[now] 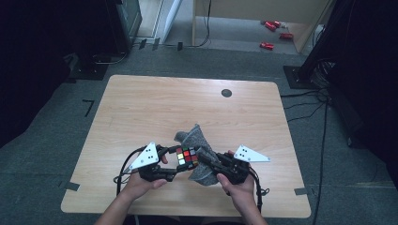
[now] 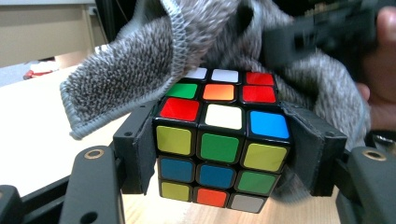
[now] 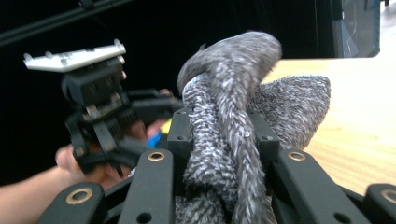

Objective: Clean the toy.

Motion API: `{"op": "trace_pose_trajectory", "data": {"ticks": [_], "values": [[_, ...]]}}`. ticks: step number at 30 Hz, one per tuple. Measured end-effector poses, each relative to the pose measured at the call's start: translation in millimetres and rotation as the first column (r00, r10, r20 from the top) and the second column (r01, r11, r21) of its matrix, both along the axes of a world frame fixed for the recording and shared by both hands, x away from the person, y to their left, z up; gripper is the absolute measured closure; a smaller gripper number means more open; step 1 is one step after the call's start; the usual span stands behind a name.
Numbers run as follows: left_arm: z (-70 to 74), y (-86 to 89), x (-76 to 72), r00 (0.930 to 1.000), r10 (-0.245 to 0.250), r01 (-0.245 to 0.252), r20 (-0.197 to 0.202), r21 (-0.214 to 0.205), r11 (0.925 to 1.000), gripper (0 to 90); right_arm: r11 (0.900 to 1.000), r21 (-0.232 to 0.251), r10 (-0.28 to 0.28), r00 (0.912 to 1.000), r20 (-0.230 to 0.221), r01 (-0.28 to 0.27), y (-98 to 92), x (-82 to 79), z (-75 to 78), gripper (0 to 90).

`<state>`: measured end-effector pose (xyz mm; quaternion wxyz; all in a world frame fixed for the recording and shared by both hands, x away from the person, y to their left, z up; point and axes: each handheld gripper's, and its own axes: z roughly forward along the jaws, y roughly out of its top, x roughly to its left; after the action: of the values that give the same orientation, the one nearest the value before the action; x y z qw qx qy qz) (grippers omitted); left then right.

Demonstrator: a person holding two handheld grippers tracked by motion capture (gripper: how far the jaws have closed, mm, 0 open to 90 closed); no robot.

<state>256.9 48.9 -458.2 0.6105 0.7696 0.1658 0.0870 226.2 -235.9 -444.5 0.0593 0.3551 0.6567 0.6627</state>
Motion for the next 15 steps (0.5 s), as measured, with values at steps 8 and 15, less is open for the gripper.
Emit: {"op": "trace_pose_trajectory", "data": {"ticks": [8, 15], "values": [[3.4, 5.2, 1.8, 0.9996, 0.027, -0.027, 0.004, -0.02, 0.9994, 34.2, 0.9998, -0.019, -0.001, 0.9999, -0.013, 0.001, 0.2, 2.8, -10.9, 68.1], [-1.3, 7.1, 4.6, 0.9998, 0.014, -0.014, -0.014, -0.004, 0.9999, 34.1, 0.9983, -0.006, 0.057, 0.9973, 0.046, -0.057, 6.3, -4.5, 0.3, 67.5]]}}
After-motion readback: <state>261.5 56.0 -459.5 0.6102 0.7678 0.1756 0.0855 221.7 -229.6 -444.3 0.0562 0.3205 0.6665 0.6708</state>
